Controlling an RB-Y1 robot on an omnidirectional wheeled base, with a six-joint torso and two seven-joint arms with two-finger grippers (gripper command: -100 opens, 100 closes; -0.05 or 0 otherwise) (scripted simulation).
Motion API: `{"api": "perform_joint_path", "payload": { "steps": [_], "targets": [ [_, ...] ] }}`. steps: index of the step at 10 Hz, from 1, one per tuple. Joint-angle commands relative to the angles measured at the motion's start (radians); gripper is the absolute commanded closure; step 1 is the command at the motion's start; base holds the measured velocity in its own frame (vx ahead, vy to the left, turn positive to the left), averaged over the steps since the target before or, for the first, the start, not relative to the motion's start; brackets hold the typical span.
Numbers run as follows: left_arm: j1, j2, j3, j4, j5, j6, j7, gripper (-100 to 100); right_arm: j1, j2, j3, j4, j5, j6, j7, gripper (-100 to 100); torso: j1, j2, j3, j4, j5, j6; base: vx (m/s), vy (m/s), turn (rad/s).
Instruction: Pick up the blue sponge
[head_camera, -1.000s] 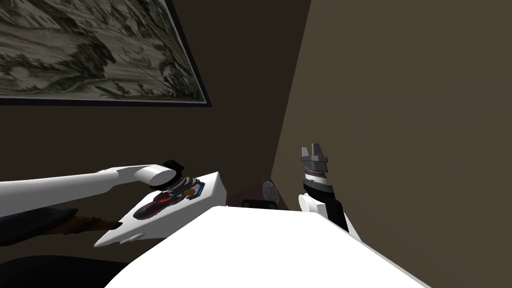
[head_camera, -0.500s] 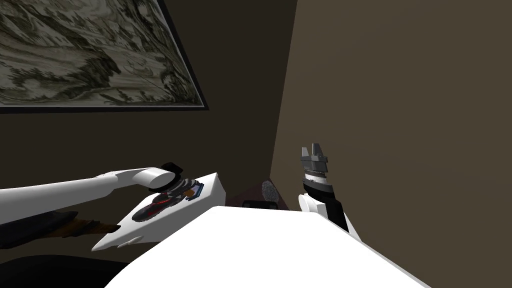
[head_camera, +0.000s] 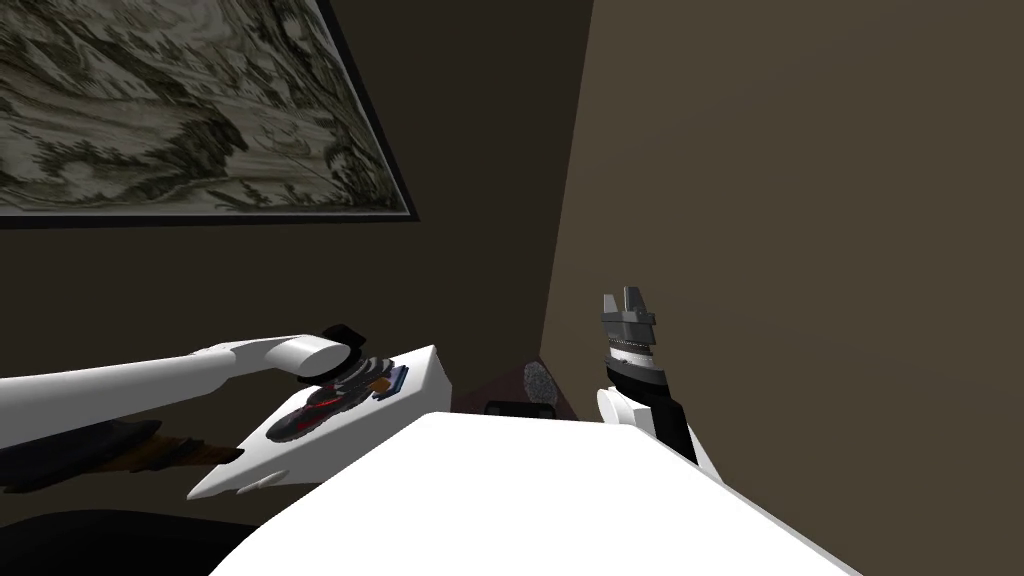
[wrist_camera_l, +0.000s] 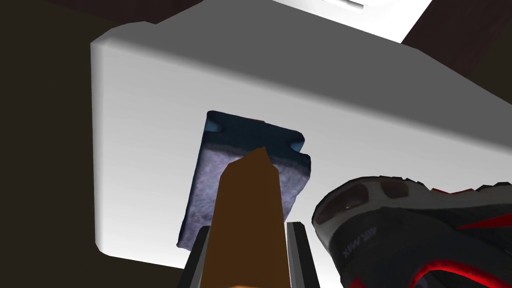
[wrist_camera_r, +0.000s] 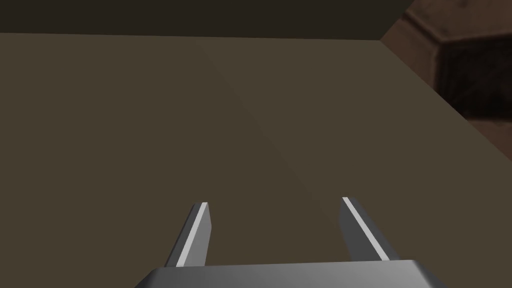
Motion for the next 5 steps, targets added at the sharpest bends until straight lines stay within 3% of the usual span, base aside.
{"api": "perform_joint_path", "payload": {
  "steps": [1,2,3,4,5],
  "targets": [
    [0.000,0.000,0.000,0.000,0.000,0.000,0.000,0,0.000,0.000,0.000,0.000,0.000,0.000,0.000,0,0.000,0.000,0.000,0.000,0.000,0.000,0.000,0.000,0.000],
    [-0.003,0.028,0.003,-0.029,0.022,0.006,-0.003,100,0.000,0.000,0.000,0.000,0.000,0.000,0.000,0,0.000,0.000,0.000,0.000,0.000,0.000,0.018,0.023,0.139],
    [-0.006,0.049,0.006,-0.047,0.037,0.009,-0.004,100,0.000,0.000,0.000,0.000,0.000,0.000,0.000,0,0.001,0.000,0.000,0.000,-0.001,-0.001,0.043,0.047,0.173],
    [0.000,0.043,0.003,-0.036,0.034,0.000,-0.006,100,0.000,0.000,0.000,0.000,0.000,0.000,0.000,0,0.002,-0.001,0.000,0.000,0.000,-0.001,0.021,0.022,0.034],
    [0.000,0.046,0.003,-0.038,0.037,0.001,-0.007,0,0.000,0.000,0.000,0.000,0.000,0.000,0.000,0,0.002,-0.001,-0.001,0.000,0.001,0.000,0.000,0.000,0.000]
  ]
}}
